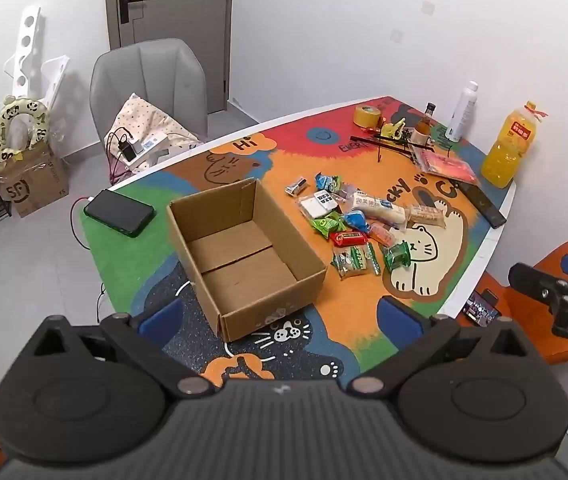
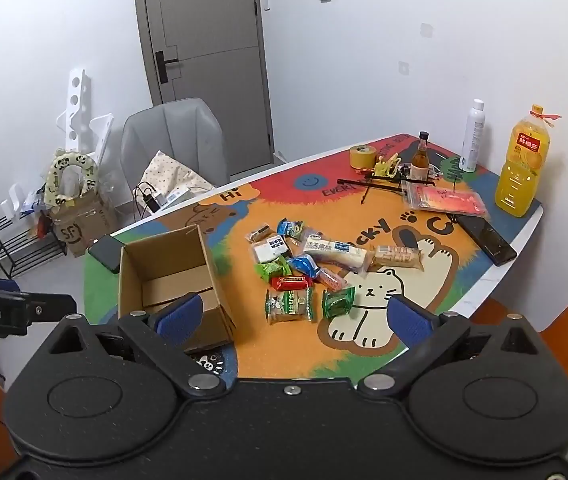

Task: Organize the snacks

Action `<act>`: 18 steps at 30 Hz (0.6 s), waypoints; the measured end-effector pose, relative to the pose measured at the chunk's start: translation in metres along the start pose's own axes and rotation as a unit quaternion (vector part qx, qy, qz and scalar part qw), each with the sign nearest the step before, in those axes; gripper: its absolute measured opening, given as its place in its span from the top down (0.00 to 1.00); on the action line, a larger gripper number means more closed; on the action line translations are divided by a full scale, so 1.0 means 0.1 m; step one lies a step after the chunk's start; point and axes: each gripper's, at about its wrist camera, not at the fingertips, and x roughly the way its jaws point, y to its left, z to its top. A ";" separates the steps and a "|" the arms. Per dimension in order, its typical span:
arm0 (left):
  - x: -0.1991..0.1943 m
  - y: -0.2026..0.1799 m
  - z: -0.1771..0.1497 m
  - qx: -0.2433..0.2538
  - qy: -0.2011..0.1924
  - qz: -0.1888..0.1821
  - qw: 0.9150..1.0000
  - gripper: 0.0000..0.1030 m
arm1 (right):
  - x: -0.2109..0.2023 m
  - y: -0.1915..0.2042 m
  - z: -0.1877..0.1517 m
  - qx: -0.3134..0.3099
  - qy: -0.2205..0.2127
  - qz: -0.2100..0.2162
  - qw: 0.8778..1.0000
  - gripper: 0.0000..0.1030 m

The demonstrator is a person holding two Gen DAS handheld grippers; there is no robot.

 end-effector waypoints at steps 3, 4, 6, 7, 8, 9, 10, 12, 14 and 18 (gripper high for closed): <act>-0.01 0.00 0.02 0.002 -0.004 -0.004 1.000 0.00 | -0.03 0.04 0.02 -0.003 -0.003 0.000 1.000 0.02; -0.01 0.00 0.02 0.004 -0.006 -0.004 1.000 0.00 | -0.03 0.04 0.01 -0.004 -0.005 0.001 1.000 0.02; 0.00 0.00 0.03 0.005 -0.006 -0.004 1.000 0.00 | -0.03 0.05 0.02 -0.006 -0.008 -0.001 1.000 0.00; 0.01 0.01 0.03 0.003 -0.004 -0.005 1.000 0.00 | -0.03 0.05 0.03 -0.006 -0.008 0.000 1.000 0.00; 0.01 0.01 0.04 0.002 -0.003 -0.006 1.000 0.00 | -0.03 0.05 0.04 -0.006 -0.008 0.001 1.000 0.00; 0.01 0.01 0.04 0.002 -0.003 -0.007 1.000 0.00 | -0.02 0.05 0.04 -0.006 -0.007 0.002 1.000 0.00; 0.02 0.01 0.04 0.001 -0.003 -0.006 1.000 0.00 | -0.02 0.05 0.04 -0.007 -0.007 0.002 1.000 0.00; 0.02 0.02 0.04 0.000 -0.002 -0.006 1.000 0.00 | -0.02 0.05 0.05 -0.008 -0.007 0.001 1.000 0.00; 0.02 0.01 0.02 -0.003 -0.002 -0.007 1.000 0.00 | -0.02 0.05 0.04 -0.007 -0.005 0.002 1.000 0.00; 0.02 0.02 0.00 -0.003 -0.003 -0.004 1.000 0.00 | -0.05 0.05 0.03 -0.006 -0.004 0.002 1.000 0.00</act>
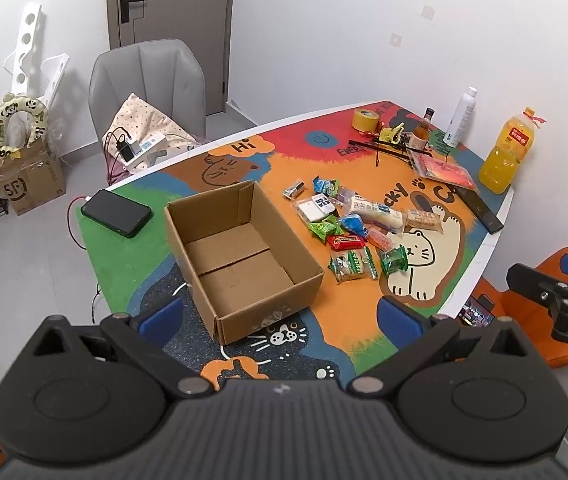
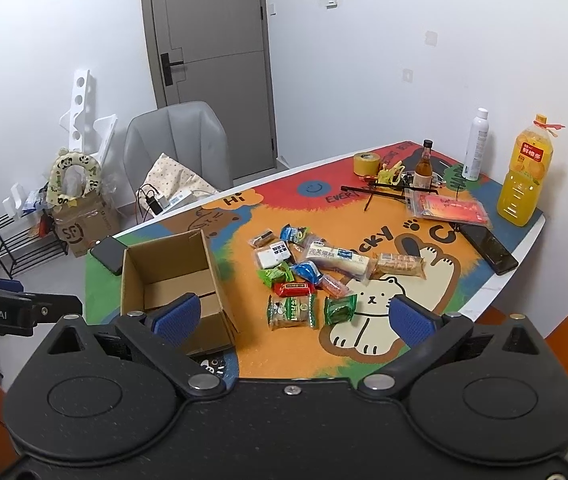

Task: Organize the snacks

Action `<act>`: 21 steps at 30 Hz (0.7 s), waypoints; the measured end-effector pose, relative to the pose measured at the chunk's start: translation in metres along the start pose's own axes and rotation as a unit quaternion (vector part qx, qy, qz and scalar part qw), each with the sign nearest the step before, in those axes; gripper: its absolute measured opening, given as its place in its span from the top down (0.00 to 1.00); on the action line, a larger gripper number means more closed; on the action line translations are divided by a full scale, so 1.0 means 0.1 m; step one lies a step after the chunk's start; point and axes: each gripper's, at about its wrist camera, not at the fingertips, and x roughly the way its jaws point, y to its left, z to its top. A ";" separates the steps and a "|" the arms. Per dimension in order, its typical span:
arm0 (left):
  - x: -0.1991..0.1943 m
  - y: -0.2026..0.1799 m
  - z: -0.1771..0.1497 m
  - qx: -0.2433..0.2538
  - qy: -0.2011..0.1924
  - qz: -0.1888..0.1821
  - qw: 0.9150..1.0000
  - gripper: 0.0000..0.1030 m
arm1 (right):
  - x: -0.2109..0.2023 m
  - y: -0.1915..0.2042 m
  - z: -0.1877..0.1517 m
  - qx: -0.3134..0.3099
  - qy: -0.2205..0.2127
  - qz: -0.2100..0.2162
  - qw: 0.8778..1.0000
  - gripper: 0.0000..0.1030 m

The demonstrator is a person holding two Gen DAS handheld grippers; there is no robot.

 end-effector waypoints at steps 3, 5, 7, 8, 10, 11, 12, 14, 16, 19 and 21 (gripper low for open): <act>-0.01 0.00 -0.01 0.001 0.000 0.000 1.000 0.00 | 0.00 0.00 0.00 -0.001 0.000 -0.001 1.000 0.00; -0.01 -0.01 -0.02 0.003 0.001 -0.003 1.000 0.00 | 0.00 -0.01 0.00 0.000 0.001 0.000 1.000 0.00; -0.02 -0.01 -0.03 0.004 0.001 -0.004 1.000 0.00 | -0.01 -0.02 0.00 0.004 0.001 0.001 1.000 0.00; -0.02 -0.01 -0.03 0.004 0.000 -0.003 1.000 0.00 | -0.01 -0.02 0.01 0.006 0.003 0.001 1.000 0.00; -0.02 0.00 -0.04 0.003 0.001 -0.001 1.000 0.00 | -0.02 -0.03 0.01 0.010 0.006 0.004 1.000 0.00; -0.02 0.00 -0.06 0.001 0.001 -0.001 1.000 0.00 | -0.02 -0.03 0.02 0.011 0.006 0.003 1.000 0.00; -0.03 0.01 -0.06 0.000 0.002 -0.001 1.000 0.00 | -0.03 -0.02 0.01 0.011 0.006 0.002 1.000 0.00; -0.04 0.02 -0.06 -0.002 0.001 -0.003 1.000 0.00 | -0.04 0.01 -0.01 0.013 0.007 0.000 1.000 0.00; -0.05 0.02 -0.07 -0.001 0.001 -0.001 1.000 0.00 | -0.03 0.01 -0.02 0.015 0.009 -0.001 1.000 0.00; -0.07 0.03 -0.07 -0.002 0.000 -0.002 1.000 0.00 | -0.05 0.02 -0.02 0.015 0.009 -0.003 1.000 0.00; -0.07 0.03 -0.06 -0.003 0.000 -0.002 1.000 0.00 | -0.06 0.03 -0.02 0.016 0.011 -0.003 1.000 0.00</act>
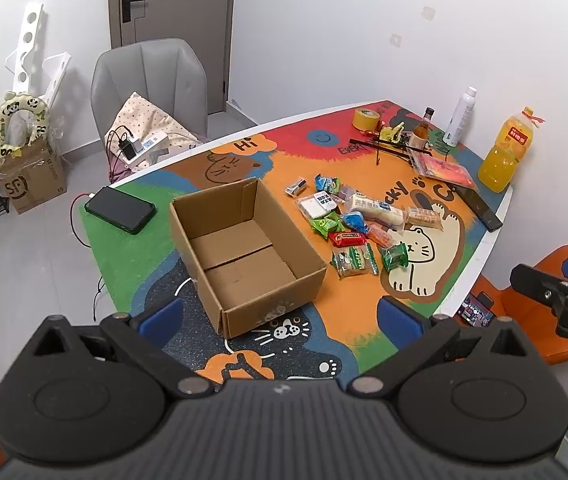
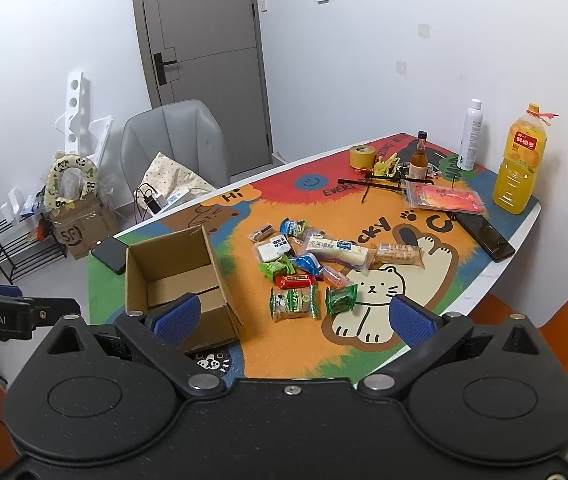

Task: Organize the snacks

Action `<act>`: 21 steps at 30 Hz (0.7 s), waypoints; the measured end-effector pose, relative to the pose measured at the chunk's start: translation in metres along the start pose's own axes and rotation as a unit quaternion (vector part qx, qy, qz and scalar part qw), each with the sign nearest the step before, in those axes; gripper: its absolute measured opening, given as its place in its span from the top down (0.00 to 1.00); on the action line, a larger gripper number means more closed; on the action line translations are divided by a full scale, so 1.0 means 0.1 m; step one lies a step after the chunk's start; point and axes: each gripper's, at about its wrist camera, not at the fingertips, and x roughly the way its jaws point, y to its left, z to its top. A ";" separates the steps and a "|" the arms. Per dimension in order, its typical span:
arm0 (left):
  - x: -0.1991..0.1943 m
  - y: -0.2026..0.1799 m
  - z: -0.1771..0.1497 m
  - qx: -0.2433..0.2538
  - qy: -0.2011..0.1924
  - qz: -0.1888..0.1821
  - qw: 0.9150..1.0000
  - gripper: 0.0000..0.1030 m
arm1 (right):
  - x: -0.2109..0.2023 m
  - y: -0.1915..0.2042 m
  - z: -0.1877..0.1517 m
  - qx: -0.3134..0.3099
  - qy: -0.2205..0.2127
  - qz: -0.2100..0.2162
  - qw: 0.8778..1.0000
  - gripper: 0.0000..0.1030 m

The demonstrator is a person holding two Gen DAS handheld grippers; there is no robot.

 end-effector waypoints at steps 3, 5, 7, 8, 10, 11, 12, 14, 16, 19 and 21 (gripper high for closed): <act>-0.03 0.01 0.01 0.000 -0.002 -0.002 1.000 0.00 | -0.02 0.01 0.00 0.000 -0.002 -0.002 1.000 0.00; -0.06 0.01 0.03 0.002 -0.003 -0.003 1.000 0.00 | -0.01 0.00 0.02 0.002 -0.001 -0.002 1.000 0.00; -0.08 0.00 0.05 0.005 -0.003 -0.005 1.000 0.00 | -0.01 0.00 0.02 0.003 -0.001 -0.002 1.000 0.00; -0.09 -0.01 0.05 0.006 -0.002 -0.006 1.000 0.00 | -0.02 0.00 0.02 0.002 -0.001 -0.003 1.000 0.00; -0.09 -0.02 0.04 0.007 0.000 -0.005 1.000 0.00 | -0.01 -0.01 0.03 0.002 0.000 -0.002 1.000 0.00; -0.09 -0.02 0.04 0.006 0.001 -0.006 1.000 0.00 | -0.01 -0.01 0.03 0.002 0.002 -0.002 1.000 0.00; -0.09 -0.02 0.04 0.005 0.002 -0.007 1.000 0.00 | -0.01 -0.02 0.03 0.002 0.002 -0.002 1.000 0.00; -0.09 -0.04 0.04 0.006 0.002 -0.007 1.000 0.00 | -0.02 -0.02 0.04 0.001 0.002 -0.003 1.000 0.00; -0.10 -0.05 0.04 0.006 0.000 -0.007 1.000 0.00 | -0.03 -0.03 0.04 -0.001 0.001 -0.003 1.000 0.00; -0.11 -0.07 0.05 0.008 -0.002 -0.004 1.000 0.00 | -0.04 -0.04 0.05 0.001 0.000 -0.001 1.000 0.00; -0.13 -0.08 0.06 0.008 -0.003 -0.006 1.000 0.00 | -0.05 -0.05 0.07 -0.001 -0.005 0.000 1.000 0.00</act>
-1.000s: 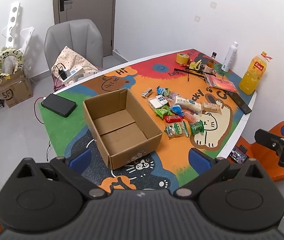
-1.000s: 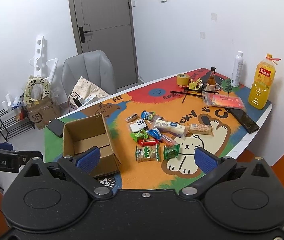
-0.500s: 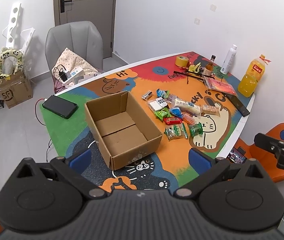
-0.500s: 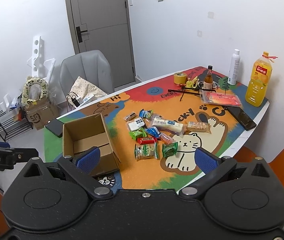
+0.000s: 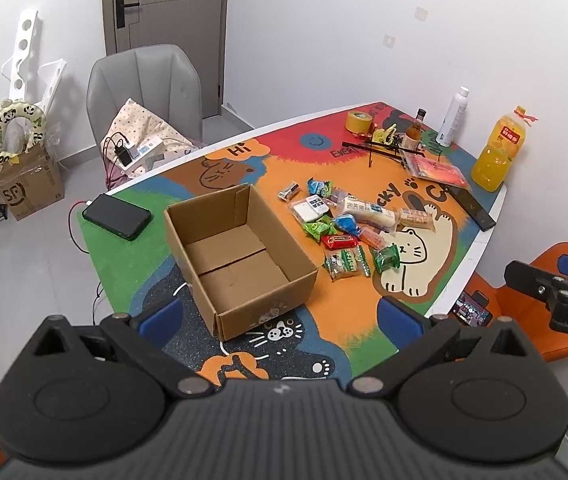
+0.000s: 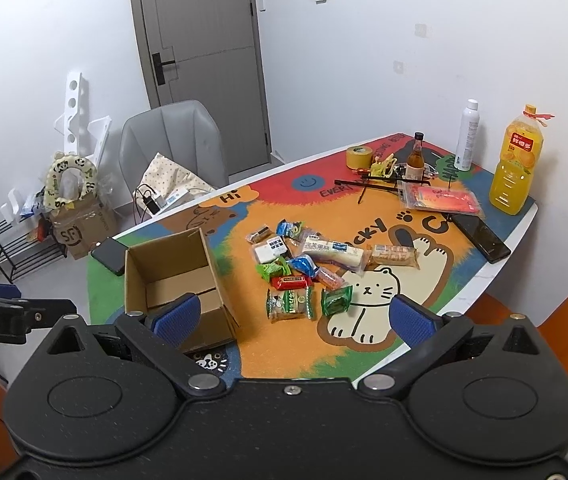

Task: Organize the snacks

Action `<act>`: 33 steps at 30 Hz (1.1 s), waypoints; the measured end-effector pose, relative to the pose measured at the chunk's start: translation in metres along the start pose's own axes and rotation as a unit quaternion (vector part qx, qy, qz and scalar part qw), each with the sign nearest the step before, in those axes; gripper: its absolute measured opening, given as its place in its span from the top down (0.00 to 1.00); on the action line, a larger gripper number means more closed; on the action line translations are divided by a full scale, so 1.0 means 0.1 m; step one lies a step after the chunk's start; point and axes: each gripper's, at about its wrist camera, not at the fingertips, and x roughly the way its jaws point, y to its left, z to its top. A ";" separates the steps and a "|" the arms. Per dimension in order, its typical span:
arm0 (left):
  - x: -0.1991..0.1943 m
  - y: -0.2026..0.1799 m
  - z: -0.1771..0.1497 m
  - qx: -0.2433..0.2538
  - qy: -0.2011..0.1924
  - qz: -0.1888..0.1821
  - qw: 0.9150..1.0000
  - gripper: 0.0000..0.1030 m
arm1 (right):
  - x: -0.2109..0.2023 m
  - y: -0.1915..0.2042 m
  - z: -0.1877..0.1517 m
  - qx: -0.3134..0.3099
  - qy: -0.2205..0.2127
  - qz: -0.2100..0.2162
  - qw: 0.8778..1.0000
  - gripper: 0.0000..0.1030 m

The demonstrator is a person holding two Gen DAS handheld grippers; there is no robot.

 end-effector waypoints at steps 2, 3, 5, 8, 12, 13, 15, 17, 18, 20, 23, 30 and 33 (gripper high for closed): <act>0.00 -0.01 0.01 0.001 0.000 -0.003 1.000 0.00 | -0.01 0.00 0.01 -0.003 -0.004 -0.002 1.000 0.00; -0.01 -0.02 0.00 0.003 -0.001 -0.003 1.000 0.00 | -0.01 -0.01 0.03 -0.001 -0.003 -0.001 1.000 0.00; 0.00 -0.05 0.01 0.008 -0.002 0.000 1.000 0.00 | 0.00 -0.03 0.04 0.005 -0.001 0.003 1.000 0.00; 0.01 -0.06 0.02 0.007 -0.002 -0.003 1.000 0.00 | 0.02 -0.05 0.07 0.003 -0.002 0.003 1.000 0.00; 0.07 -0.05 0.02 -0.001 -0.001 -0.003 1.000 0.00 | 0.07 -0.08 0.08 -0.001 -0.004 0.000 1.000 0.00; 0.08 -0.06 0.03 -0.002 -0.001 -0.005 1.000 0.00 | 0.08 -0.08 0.08 -0.002 -0.003 0.001 1.000 0.00; 0.12 -0.08 0.04 0.000 -0.002 -0.004 1.000 0.00 | 0.12 -0.11 0.09 -0.006 -0.004 -0.002 1.000 0.00; 0.17 -0.10 0.07 0.001 -0.001 -0.004 1.000 0.00 | 0.17 -0.13 0.10 -0.010 -0.004 -0.005 1.000 0.00; 0.20 -0.11 0.08 0.002 0.000 -0.005 1.000 0.00 | 0.20 -0.15 0.12 -0.010 -0.004 -0.004 1.000 0.01; 0.26 -0.12 0.13 -0.003 0.003 -0.010 1.000 0.00 | 0.29 -0.21 0.14 -0.010 -0.002 -0.002 1.000 0.02; 0.41 -0.15 0.23 -0.008 0.007 -0.018 1.000 0.01 | 0.47 -0.31 0.18 -0.005 0.012 -0.002 1.000 0.05; 0.92 -0.37 0.47 -0.003 0.025 -0.027 0.999 0.05 | 0.93 -0.59 0.25 0.004 0.060 0.013 0.998 0.18; 1.13 -0.47 0.56 -0.002 0.042 -0.031 0.999 0.09 | 1.09 -0.69 0.30 0.007 0.079 0.025 0.997 0.20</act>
